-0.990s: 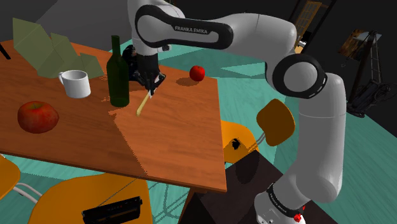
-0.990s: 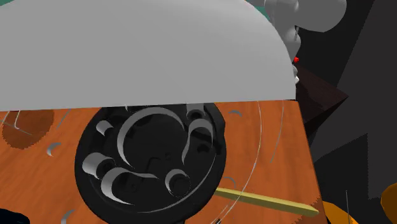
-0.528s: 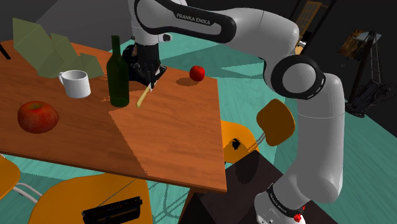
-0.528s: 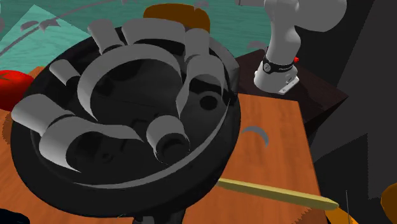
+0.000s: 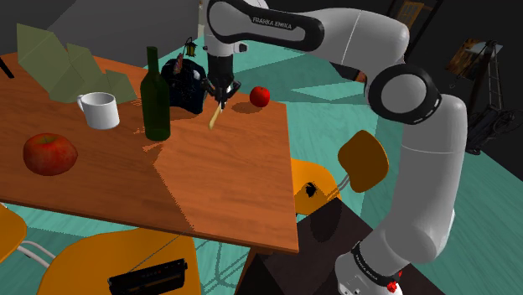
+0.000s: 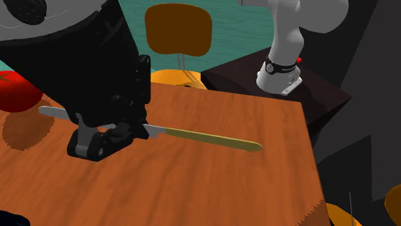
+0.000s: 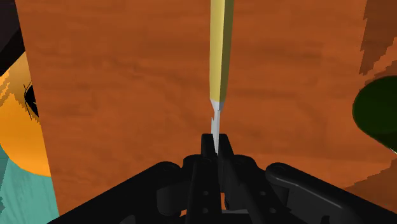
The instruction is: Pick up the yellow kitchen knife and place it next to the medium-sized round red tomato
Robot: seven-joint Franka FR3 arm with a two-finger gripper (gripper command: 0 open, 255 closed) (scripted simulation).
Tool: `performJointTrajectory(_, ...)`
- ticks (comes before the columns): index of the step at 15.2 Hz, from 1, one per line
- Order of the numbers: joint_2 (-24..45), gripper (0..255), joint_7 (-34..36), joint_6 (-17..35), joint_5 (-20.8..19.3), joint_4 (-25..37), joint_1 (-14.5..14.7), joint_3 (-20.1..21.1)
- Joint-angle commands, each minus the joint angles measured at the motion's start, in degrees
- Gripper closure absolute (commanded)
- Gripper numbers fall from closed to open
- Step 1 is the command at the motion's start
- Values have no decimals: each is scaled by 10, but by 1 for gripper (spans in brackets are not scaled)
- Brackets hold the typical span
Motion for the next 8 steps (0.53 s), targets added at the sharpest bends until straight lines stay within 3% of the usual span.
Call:
performJointTrajectory(1, -3, 255, -23, 3, 1, -3, -18, -5)
performJointTrajectory(8, -5, 255, -104, 11, 1, -3, -80, -27)
